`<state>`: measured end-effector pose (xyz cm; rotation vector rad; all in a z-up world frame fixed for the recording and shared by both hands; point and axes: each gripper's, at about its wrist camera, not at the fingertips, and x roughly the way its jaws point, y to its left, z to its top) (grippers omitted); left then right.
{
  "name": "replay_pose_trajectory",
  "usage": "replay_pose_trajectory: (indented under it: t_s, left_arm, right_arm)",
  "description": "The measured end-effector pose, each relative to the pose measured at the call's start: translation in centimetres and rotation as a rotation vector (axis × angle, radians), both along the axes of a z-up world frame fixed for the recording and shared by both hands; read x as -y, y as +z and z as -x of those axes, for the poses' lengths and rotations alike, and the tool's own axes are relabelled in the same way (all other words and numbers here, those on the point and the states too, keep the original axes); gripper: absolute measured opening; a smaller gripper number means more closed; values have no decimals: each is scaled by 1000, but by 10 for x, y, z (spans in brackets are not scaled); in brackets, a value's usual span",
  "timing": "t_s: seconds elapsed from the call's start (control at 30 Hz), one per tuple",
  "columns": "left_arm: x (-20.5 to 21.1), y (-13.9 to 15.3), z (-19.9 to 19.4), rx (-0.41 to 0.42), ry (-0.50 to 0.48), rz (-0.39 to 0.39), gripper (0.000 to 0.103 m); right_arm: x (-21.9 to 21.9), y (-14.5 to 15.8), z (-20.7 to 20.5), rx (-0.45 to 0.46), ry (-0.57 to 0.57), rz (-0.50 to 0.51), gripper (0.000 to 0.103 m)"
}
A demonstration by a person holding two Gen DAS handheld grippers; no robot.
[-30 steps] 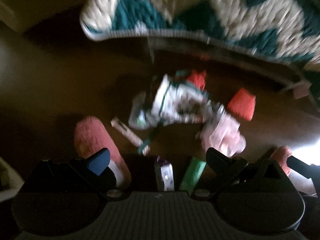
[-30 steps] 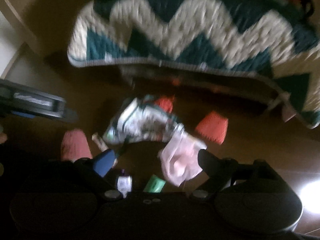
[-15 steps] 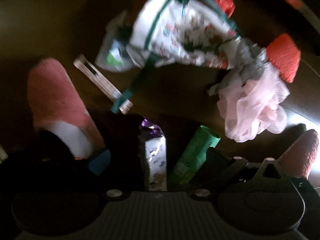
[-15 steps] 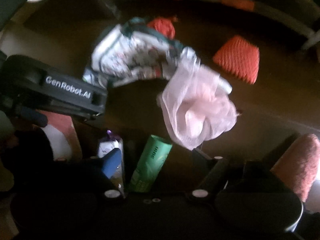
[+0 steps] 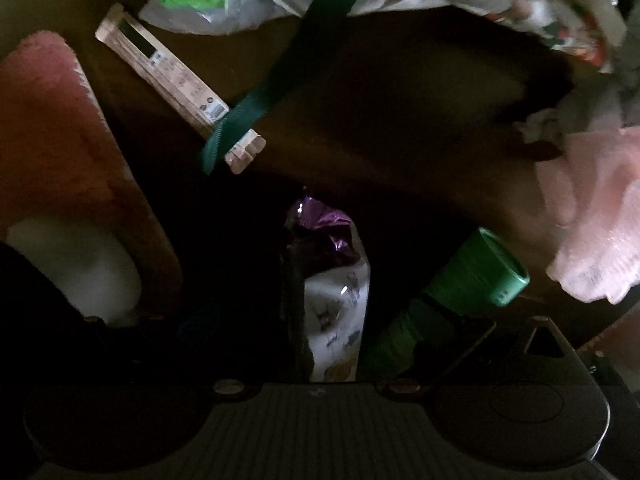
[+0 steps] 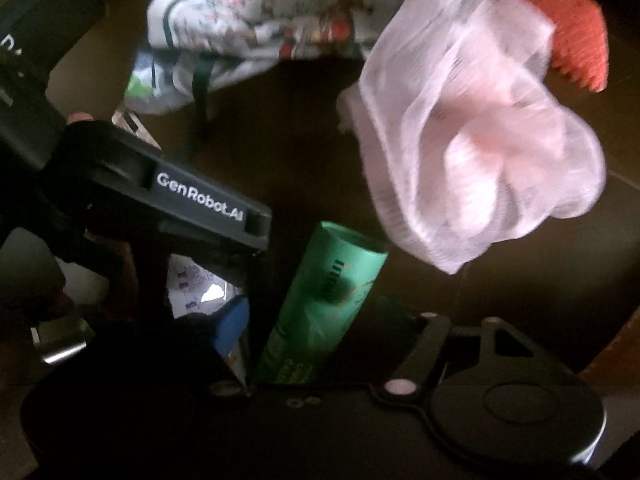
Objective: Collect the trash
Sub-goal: 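Grasp the purple chip bag with the left tool while the right tool grasps the green tube, then lift the chip bag with the left tool while the right tool carries the green tube to the bin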
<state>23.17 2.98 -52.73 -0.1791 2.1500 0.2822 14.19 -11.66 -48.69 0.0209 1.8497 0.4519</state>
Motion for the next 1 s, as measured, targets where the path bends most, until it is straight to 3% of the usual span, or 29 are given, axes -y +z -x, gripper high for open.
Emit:
replay_pose_trajectory:
  t_s: [0.23,0.4,0.5,0.57,0.7,0.83,1.0]
  left_arm:
    - [6,-23,3,-48,11,24,101]
    - [4,-24,1,-38,37,58,86]
    - [-1,-22,0,-25,67,80,69]
    - [-6,-19,-1,-21,82,72,41]
    - [-20,-12,-5,0,126,69,40]
    - [-19,2,-13,9,80,60,40]
    - [-11,32,-18,22,34,53,39]
  right_arm:
    - [-4,-24,3,-42,-34,12,60]
    - [-8,-29,5,-35,-5,26,57]
    - [-12,-28,6,-32,18,19,56]
    - [-15,-28,8,-34,31,5,51]
    - [-13,-29,15,-24,84,-2,50]
    - [-14,-25,10,-31,92,9,50]
    - [-17,5,0,-23,143,25,49]
